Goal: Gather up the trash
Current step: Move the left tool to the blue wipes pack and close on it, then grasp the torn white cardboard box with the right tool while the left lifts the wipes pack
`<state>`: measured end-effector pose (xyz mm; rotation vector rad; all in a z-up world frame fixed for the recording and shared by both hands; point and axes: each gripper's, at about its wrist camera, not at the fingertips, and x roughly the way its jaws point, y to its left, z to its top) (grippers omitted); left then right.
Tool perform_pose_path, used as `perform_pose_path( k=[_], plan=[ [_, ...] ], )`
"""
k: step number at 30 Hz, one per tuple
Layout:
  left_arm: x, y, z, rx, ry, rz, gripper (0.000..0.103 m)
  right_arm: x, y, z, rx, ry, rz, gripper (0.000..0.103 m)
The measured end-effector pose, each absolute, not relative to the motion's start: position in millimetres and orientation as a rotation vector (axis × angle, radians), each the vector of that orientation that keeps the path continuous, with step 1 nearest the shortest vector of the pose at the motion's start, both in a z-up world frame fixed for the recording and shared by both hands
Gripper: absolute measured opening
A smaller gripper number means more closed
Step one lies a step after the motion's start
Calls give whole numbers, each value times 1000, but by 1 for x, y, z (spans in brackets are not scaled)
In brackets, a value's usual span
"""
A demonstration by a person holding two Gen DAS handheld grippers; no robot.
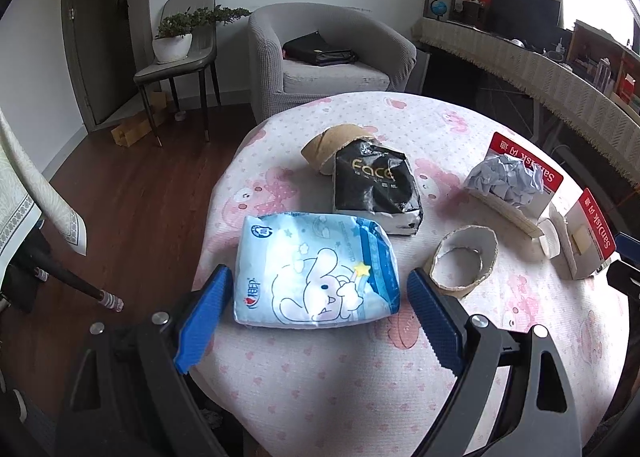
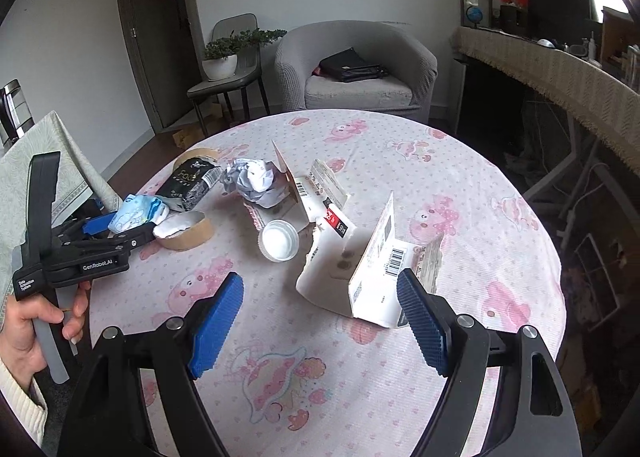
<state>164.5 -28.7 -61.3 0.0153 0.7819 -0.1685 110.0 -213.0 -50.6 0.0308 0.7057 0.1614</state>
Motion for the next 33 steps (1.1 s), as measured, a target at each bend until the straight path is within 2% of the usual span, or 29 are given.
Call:
perform_pose_path(
  k=[2,4,11,16,19,27,30,31,33],
  plan=[
    [165,-29,-62,22,778,-161,90,116,-213,-53,24,712,146,79],
    [166,-30,-62,27,774,-158,87,122,-215,-54,22,718,140,68],
    [165,-23,-60,14,770,-162,76,136,-219,-66,-5,765,105,48],
    [163,-19,-58,-18,772,-174,75,146,-222,-71,-17,789,87,37],
    [161,-17,-55,-37,764,-185,74,154,-226,-73,8,799,89,36],
    [150,-7,-39,-85,739,-212,74,163,-238,-74,51,809,75,21],
    [144,-4,-31,-76,722,-213,74,163,-240,-73,50,810,73,12],
    [142,-1,-28,-80,716,-212,74,163,-240,-72,56,810,79,6],
    [138,5,-22,-90,707,-213,74,161,-239,-68,59,804,89,3]
  ],
)
